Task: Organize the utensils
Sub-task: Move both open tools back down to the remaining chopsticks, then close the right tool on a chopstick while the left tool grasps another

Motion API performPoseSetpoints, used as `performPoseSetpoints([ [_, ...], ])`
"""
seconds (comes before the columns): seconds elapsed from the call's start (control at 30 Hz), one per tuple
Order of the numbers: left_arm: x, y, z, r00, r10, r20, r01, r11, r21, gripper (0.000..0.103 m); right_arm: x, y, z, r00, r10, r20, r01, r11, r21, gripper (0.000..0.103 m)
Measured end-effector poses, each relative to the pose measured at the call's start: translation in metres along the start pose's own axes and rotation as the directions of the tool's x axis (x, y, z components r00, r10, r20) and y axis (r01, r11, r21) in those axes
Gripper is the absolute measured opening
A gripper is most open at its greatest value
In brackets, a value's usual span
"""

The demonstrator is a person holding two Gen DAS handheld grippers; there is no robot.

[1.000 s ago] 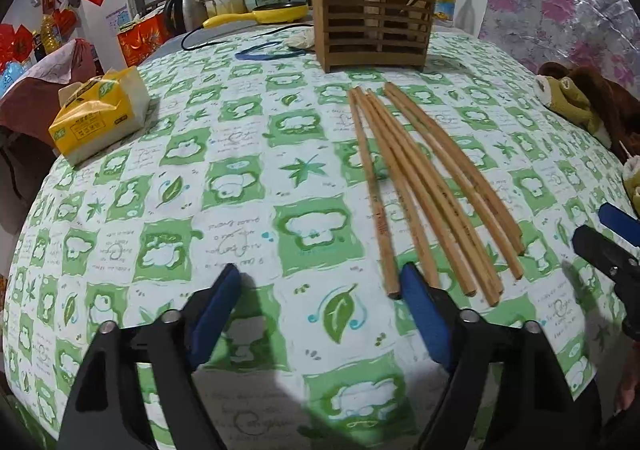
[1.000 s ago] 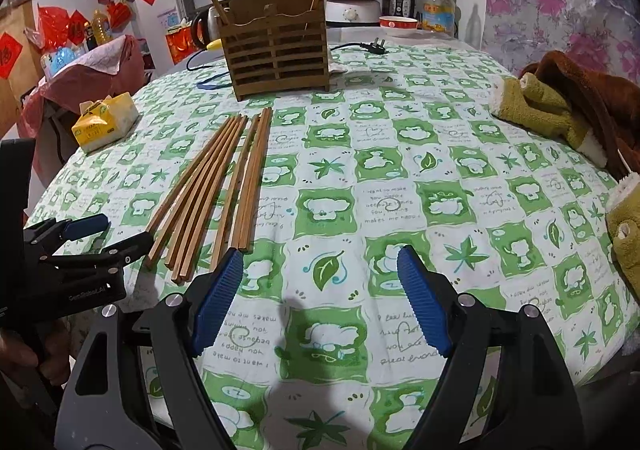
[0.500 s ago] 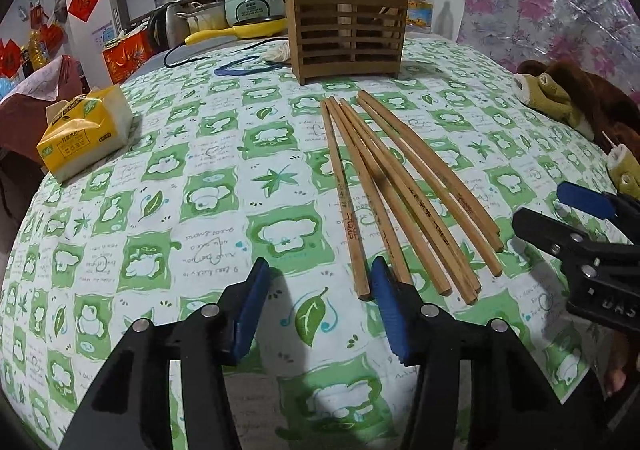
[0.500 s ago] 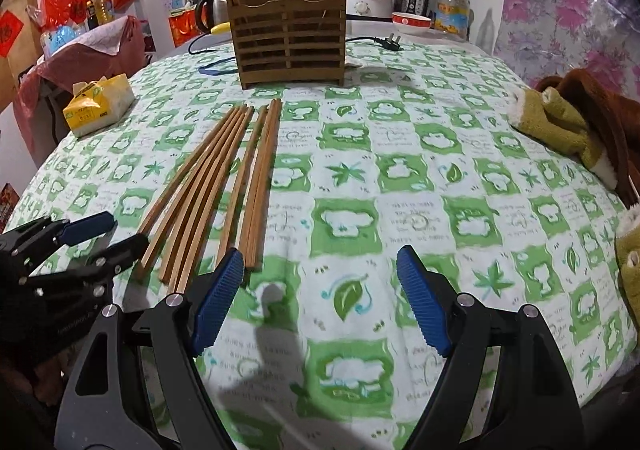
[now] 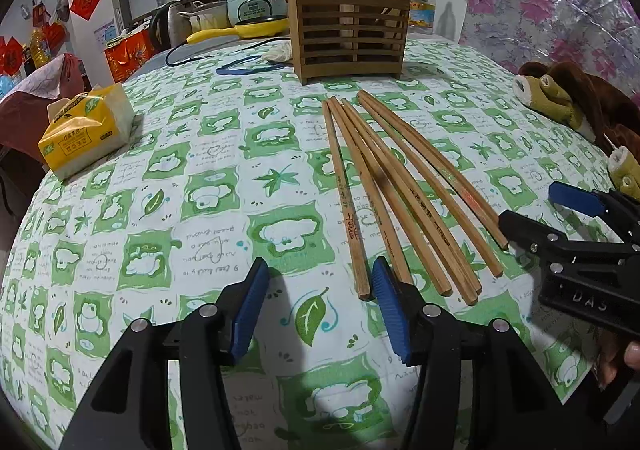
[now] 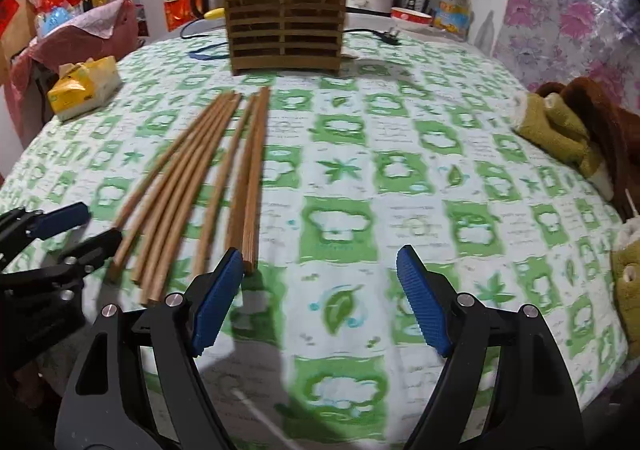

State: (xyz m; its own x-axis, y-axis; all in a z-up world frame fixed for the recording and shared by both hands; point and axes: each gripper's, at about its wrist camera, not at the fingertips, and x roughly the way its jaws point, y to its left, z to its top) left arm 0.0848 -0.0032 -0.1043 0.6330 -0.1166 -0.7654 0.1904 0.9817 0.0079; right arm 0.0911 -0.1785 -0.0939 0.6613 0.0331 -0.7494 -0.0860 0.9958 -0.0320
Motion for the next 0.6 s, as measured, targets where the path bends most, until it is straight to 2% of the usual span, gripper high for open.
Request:
performPoseSetpoints([
  [0.1,0.0,0.0,0.0,1.0,0.0,0.0,0.0,1.0,-0.001,0.054,-0.001,-0.003,0.0,1.0,0.002,-0.001,-0.002,1.0,0.012,0.077],
  [0.43,0.0,0.0,0.0,1.0,0.001,0.0,-0.001,1.0,-0.001,0.056,0.004,0.013,0.0,0.999,-0.033,0.01,0.034,0.998,-0.062,0.076],
  [0.53,0.0,0.0,-0.001,1.0,0.001,0.0,-0.001,1.0,-0.001,0.056,0.003,0.015,-0.002,1.0,-0.001,0.021,0.003,0.997,-0.078,0.061],
  [0.6,0.0,0.001,-0.001,1.0,0.002,0.0,-0.002,1.0,-0.002,0.056,0.002,0.017,-0.003,0.998,0.055,0.014,-0.054,0.996,-0.074,0.042],
])
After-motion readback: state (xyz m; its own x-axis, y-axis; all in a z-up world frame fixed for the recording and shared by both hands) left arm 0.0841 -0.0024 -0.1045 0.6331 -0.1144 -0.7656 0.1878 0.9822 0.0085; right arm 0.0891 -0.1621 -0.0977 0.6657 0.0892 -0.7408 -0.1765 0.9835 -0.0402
